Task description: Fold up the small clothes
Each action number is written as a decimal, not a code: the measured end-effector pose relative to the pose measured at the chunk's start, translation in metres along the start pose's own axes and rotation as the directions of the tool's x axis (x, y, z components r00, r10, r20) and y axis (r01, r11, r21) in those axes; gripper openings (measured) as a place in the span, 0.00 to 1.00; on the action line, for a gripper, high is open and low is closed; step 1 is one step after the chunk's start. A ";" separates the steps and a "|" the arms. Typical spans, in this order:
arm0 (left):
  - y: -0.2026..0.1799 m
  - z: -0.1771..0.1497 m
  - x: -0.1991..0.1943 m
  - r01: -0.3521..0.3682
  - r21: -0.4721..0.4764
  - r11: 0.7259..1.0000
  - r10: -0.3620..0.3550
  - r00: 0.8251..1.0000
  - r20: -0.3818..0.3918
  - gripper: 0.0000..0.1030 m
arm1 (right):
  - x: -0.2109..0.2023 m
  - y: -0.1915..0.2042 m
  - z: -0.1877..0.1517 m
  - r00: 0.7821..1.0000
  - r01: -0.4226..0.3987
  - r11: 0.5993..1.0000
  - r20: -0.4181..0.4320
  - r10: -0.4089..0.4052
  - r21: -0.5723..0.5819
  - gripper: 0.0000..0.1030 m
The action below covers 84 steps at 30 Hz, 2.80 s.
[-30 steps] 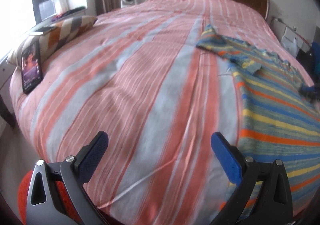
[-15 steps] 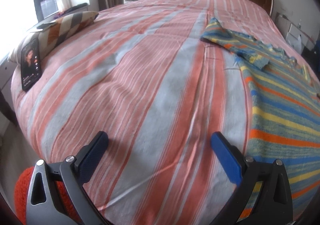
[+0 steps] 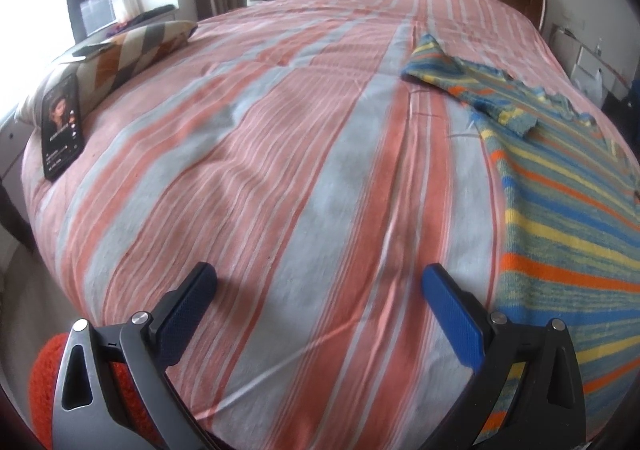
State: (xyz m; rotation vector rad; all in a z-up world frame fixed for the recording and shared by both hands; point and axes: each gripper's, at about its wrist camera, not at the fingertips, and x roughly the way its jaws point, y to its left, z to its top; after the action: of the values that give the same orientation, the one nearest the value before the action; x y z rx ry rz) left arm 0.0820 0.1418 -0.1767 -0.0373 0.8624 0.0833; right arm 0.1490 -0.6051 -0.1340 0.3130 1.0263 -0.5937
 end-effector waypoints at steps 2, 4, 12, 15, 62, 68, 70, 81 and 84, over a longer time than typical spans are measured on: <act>0.000 0.000 0.000 -0.002 0.003 1.000 0.002 1.000 0.001 0.99 | -0.006 -0.014 0.003 1.000 -0.010 1.000 -0.007 0.010 0.019 0.15; 0.000 0.000 0.000 -0.002 0.004 1.000 0.002 1.000 0.002 0.99 | -0.022 -0.024 0.002 1.000 -0.011 0.999 0.015 0.011 0.032 0.15; 0.000 0.001 0.000 -0.003 0.005 1.000 0.003 1.000 -0.001 0.99 | -0.032 0.008 -0.017 0.961 -0.277 0.958 -0.004 0.277 -0.075 0.28; 0.003 0.005 -0.015 0.018 0.011 1.000 -0.018 1.000 -0.005 0.99 | -0.019 -0.016 -0.036 0.987 -0.161 0.987 0.001 0.161 -0.021 0.25; 0.105 0.177 0.113 -0.144 -0.306 0.941 0.107 0.985 -0.133 0.17 | -0.112 0.032 -0.238 0.942 -0.209 0.958 0.221 0.251 -0.196 0.60; 0.068 0.116 0.013 0.216 -0.106 0.971 -0.231 0.961 -0.150 0.72 | -0.155 0.023 -0.226 0.927 -0.311 0.918 0.136 0.351 -0.247 0.60; 0.040 0.076 -0.015 0.336 -0.024 0.942 -0.333 0.917 -0.220 0.76 | -0.169 0.032 -0.231 0.891 -0.435 0.844 -0.013 0.455 -0.312 0.60; -0.030 -0.022 -0.032 0.388 0.099 0.916 -0.335 0.879 -0.340 0.75 | -0.150 0.077 -0.290 0.786 -0.606 0.747 -0.346 0.512 -0.272 0.58; -0.043 -0.029 -0.033 0.408 0.151 0.900 -0.336 0.872 -0.355 0.26 | -0.142 0.086 -0.296 0.784 -0.606 0.747 -0.363 0.503 -0.273 0.18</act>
State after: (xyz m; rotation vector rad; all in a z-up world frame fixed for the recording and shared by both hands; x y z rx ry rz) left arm 0.0423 0.0948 -0.1709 -0.0085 1.1732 -0.3974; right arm -0.0630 -0.3410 -0.1584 0.3452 1.2097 0.2127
